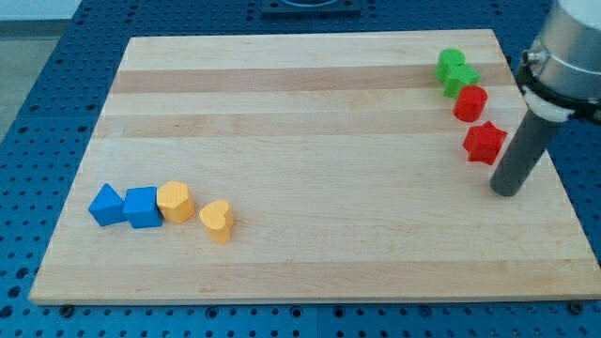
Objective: Place red star to the bottom of the red circle
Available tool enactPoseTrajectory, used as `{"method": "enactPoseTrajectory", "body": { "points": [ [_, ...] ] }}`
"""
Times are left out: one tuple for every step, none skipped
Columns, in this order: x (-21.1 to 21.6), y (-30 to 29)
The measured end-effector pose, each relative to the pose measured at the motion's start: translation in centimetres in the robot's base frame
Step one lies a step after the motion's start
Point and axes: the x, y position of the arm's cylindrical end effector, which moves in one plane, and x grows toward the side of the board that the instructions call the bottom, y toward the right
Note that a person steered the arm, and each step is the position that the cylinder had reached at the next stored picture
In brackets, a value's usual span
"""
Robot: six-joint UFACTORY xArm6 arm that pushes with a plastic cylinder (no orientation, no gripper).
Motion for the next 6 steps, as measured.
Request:
{"method": "enactPoseTrajectory", "body": {
  "points": [
    [-1.3,0.0],
    [-2.2,0.0],
    [-3.4,0.0],
    [-4.0,0.0],
    [-4.8,0.0],
    [-5.4,0.0]
  ]
}}
